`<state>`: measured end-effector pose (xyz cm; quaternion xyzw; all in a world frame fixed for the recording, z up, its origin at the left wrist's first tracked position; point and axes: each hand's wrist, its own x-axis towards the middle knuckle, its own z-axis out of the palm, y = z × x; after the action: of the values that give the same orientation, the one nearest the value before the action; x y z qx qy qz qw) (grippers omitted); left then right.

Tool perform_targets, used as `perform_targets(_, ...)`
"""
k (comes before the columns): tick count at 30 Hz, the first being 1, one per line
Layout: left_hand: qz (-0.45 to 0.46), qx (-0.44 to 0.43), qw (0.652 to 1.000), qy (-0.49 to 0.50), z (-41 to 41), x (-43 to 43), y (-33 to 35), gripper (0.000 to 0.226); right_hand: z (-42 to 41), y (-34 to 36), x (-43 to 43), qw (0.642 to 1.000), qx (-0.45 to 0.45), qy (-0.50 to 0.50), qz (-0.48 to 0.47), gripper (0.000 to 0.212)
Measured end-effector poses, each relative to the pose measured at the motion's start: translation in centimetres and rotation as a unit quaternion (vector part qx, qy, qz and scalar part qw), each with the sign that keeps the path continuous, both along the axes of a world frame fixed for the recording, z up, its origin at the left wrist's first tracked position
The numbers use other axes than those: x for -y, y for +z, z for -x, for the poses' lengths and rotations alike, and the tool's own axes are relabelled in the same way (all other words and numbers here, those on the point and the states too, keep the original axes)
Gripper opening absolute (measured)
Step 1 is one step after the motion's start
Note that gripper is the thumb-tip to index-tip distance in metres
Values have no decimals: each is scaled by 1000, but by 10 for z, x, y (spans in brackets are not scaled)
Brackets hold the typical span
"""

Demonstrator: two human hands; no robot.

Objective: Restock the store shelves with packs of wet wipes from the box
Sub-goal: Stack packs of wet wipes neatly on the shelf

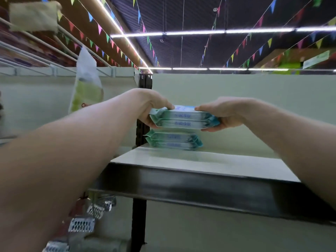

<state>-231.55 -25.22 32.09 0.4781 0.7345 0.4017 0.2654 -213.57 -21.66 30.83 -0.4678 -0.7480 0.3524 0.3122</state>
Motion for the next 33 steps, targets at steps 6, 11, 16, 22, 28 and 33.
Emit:
perform_targets(6, 23, -3, 1000, 8, 20, -32, 0, 34, 26, 7, -27, 997, 75, -9, -10, 25)
perform_targets(11, 37, -35, 999, 11, 27, -52, -8, 40, 32, -2, -43, 993, 113, -9, -36, 21)
perform_targets(16, 32, -61, 997, 19, 28, -58, -16, 37, 30, -5, -44, 987, 160, -8, -29, 34)
perform_targets(22, 53, -81, 995, 27, 19, -47, -23, 32, 29, -22, -42, 989, 142, -6, 37, 55)
perform_targets(28, 27, -91, 995, 28, 14, -41, -27, 24, 30, -27, -37, 997, 68, 19, 37, 51)
perform_targets(33, 38, -110, 993, 19, 17, -41, -23, 26, 29, -23, -33, 997, 49, 37, 56, 51)
